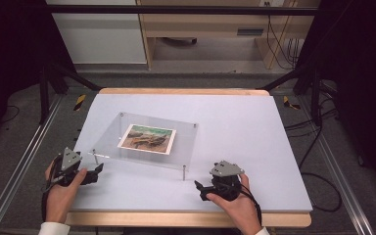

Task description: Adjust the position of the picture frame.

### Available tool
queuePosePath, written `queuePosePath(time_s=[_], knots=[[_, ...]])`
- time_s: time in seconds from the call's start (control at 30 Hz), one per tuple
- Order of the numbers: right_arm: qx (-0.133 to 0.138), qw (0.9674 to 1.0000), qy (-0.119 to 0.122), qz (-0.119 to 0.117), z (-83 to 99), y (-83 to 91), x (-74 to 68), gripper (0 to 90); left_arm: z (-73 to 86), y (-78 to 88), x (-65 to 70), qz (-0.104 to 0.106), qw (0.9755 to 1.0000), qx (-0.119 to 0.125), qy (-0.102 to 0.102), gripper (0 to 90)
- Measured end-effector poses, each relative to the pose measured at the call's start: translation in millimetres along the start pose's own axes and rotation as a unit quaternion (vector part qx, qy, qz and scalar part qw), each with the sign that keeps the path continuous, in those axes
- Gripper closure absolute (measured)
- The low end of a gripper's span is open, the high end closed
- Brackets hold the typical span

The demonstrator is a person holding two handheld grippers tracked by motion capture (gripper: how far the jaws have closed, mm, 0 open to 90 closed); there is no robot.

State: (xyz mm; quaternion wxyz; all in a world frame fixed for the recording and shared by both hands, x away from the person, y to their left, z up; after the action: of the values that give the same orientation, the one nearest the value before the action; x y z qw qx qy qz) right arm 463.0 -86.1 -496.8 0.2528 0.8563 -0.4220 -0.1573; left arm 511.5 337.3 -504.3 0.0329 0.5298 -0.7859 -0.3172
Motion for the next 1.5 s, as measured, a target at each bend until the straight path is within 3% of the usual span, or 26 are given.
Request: queuePosePath(time_s=[0.03,0.1,0.23,0.43,0.7,0.73,0.9,1.17,1.2,1.3,1.5], knots=[[0.004,1.0000,-0.001,0.000,-0.6,-0.2,0.9,9.9,1.1,-0.4,-3.6,-0.008,0.9999,0.000,0.010,5.9],[-0.003,1.0000,0.000,-0.001,0.3,-1.4,-0.3,11.7,2.1,-1.0,-5.9,-0.018,0.9998,-0.004,0.010,6.6],[-0.023,0.9995,-0.005,-0.021,2.7,-4.0,-7.9,15.8,1.8,-0.6,-6.3,-0.019,0.9998,-0.001,0.007,9.0],[-0.006,0.9997,0.023,-0.010,2.0,-6.6,-19.2,16.3,-0.1,0.8,-7.9,-0.028,0.9996,0.007,0.005,8.9],[0.005,0.9995,0.013,-0.030,2.2,-13.6,-35.3,21.2,-2.6,2.1,-11.4,-0.044,0.9988,0.016,0.015,8.2],[0.019,0.9992,0.010,-0.034,-0.2,-15.4,-38.3,26.3,-3.4,3.0,-11.2,-0.038,0.9987,0.022,0.024,8.2],[0.028,0.9984,0.003,-0.049,-2.6,-19.4,-45.5,34.3,-5.4,4.0,-11.3,-0.037,0.9984,0.031,0.030,6.8],[0.035,0.9982,-0.014,-0.046,-7.0,-31.0,-46.5,40.3,-9.6,2.5,-6.0,-0.006,0.9980,0.038,0.050,4.7],[0.034,0.9984,-0.018,-0.040,-9.0,-36.2,-44.6,40.3,-10.0,3.7,-4.6,0.008,0.9973,0.036,0.064,4.7],[0.034,0.9983,-0.021,-0.042,-11.4,-42.6,-41.0,40.0,-10.9,5.9,-4.0,0.019,0.9959,0.046,0.075,4.7],[0.023,0.9978,-0.028,-0.056,-7.8,-50.5,-37.2,44.8,-13.8,7.1,-5.1,0.022,0.9943,0.064,0.082,5.0]])
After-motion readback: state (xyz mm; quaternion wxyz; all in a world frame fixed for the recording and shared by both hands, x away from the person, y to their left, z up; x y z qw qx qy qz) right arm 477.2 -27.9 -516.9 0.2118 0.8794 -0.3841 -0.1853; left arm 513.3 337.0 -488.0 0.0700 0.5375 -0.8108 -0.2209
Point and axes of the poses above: each handheld gripper's, and its own axes: y roughly backward along the jaws, z roughly out of its underside, x roughly to its right, the point moved 7 cm from there along -y, roughly forward along the jaws, and after that the axes turned 7 degrees about -y, right-handed, at the moved point
